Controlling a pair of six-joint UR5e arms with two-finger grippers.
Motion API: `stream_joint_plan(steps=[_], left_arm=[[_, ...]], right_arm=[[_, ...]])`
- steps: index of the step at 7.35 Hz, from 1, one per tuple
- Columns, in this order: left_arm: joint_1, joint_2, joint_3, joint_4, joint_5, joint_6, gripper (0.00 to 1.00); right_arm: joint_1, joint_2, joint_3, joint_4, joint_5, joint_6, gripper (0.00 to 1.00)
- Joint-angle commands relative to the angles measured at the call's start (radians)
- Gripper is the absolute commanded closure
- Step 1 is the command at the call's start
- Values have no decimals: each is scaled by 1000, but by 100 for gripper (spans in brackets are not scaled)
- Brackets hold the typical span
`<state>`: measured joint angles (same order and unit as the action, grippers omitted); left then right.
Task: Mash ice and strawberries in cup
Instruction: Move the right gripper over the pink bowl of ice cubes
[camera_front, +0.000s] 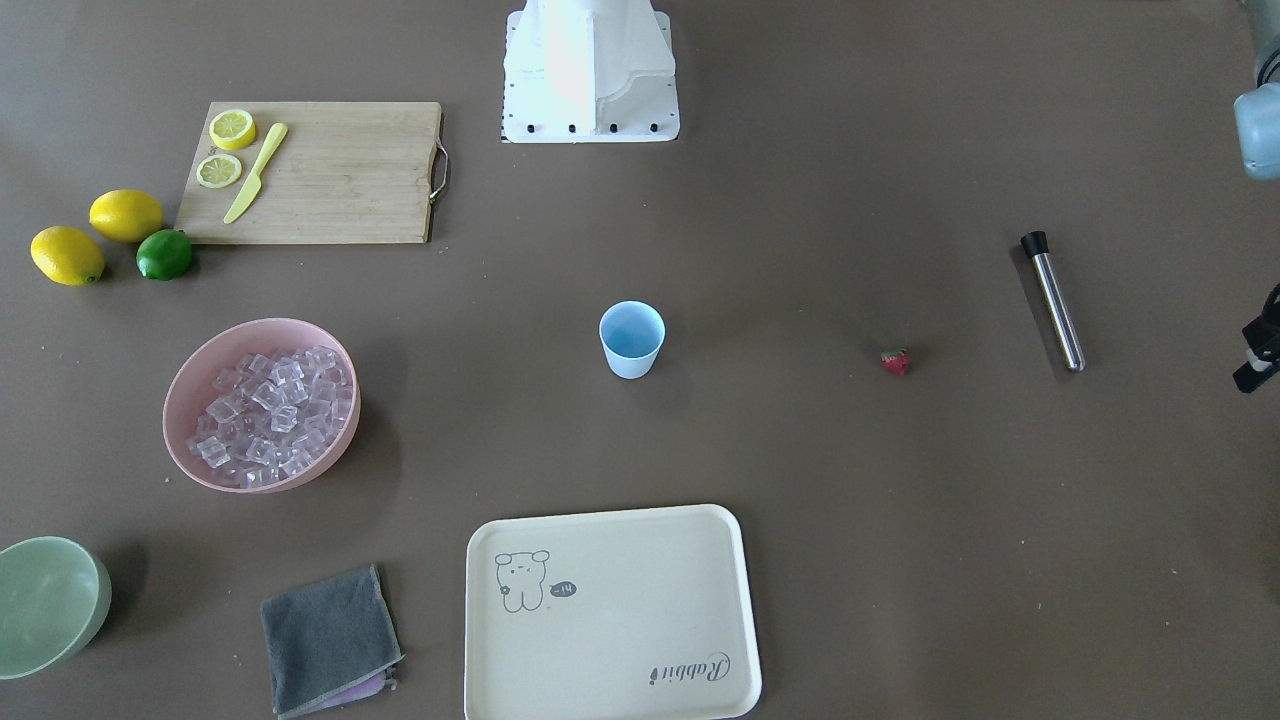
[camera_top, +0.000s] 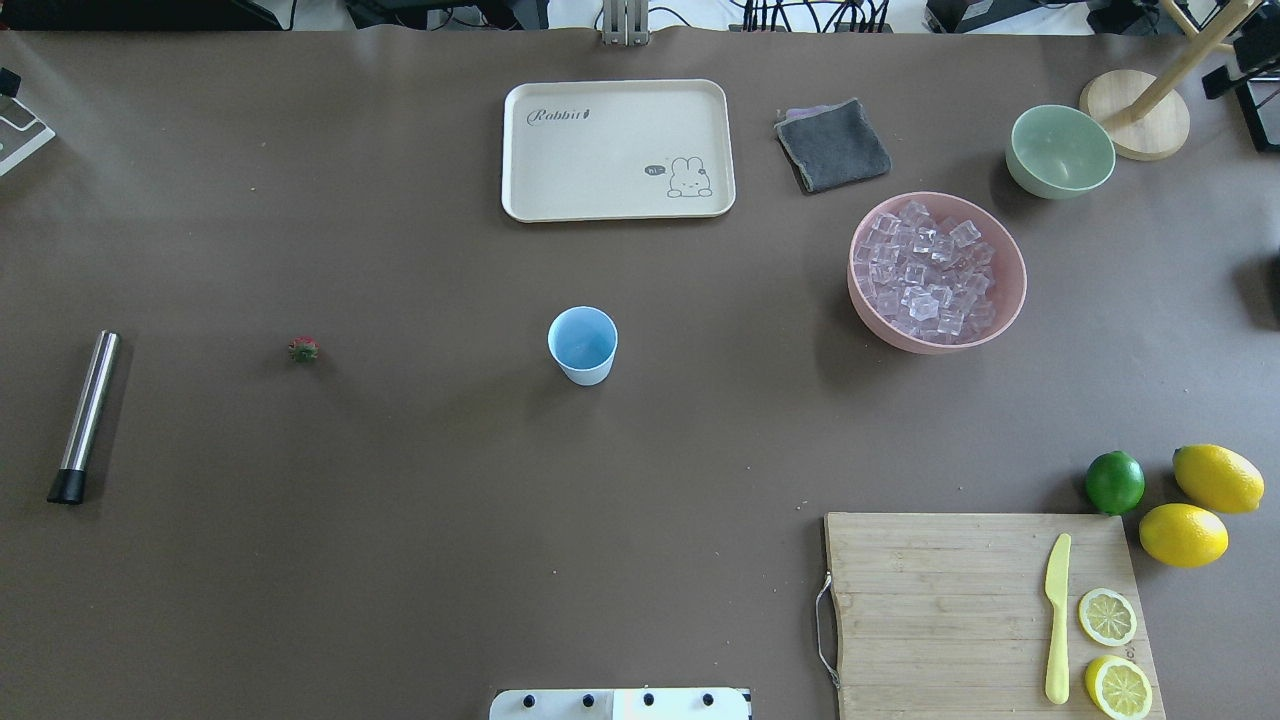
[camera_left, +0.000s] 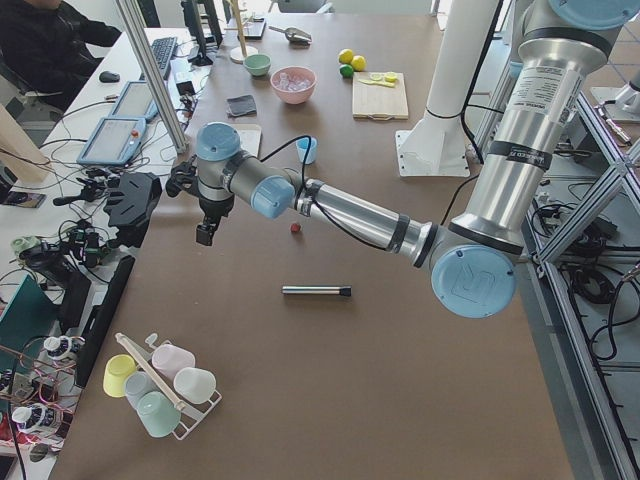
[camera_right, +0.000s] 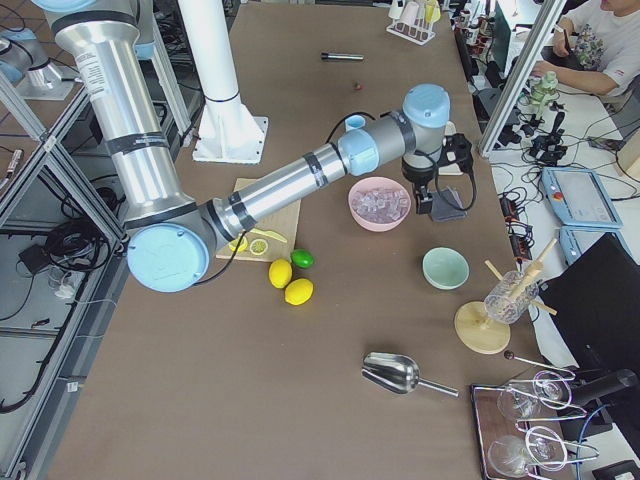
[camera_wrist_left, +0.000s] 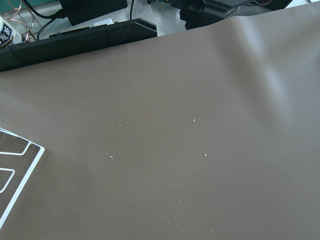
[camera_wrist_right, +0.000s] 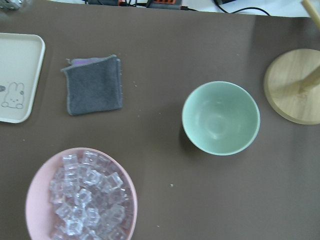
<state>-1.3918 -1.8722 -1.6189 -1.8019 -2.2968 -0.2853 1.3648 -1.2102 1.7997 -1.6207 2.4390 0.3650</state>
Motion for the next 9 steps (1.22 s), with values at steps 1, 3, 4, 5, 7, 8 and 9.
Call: stream_joint_plan(steps=[1, 3, 4, 5, 7, 8, 9], left_arm=[[7, -5, 13, 1, 16, 8, 3], [7, -10, 22, -2, 16, 20, 3], [7, -18, 22, -1, 14, 40, 3], [7, -30, 22, 1, 11, 40, 3], [26, -38, 24, -1, 7, 40, 3], [42, -44, 31, -1, 13, 41, 3], [48, -54, 40, -1, 13, 44, 3]], right_arm=[[-260, 136, 4, 11, -158, 234, 2], [-366, 42, -16, 48, -222, 229, 1], [-372, -18, -19, 170, -218, 233, 1], [-372, -78, -25, 244, -222, 233, 1], [-401, -115, -13, 309, -218, 241, 1], [-414, -112, -17, 341, -221, 265, 1], [-436, -98, -38, 340, -235, 265, 1]])
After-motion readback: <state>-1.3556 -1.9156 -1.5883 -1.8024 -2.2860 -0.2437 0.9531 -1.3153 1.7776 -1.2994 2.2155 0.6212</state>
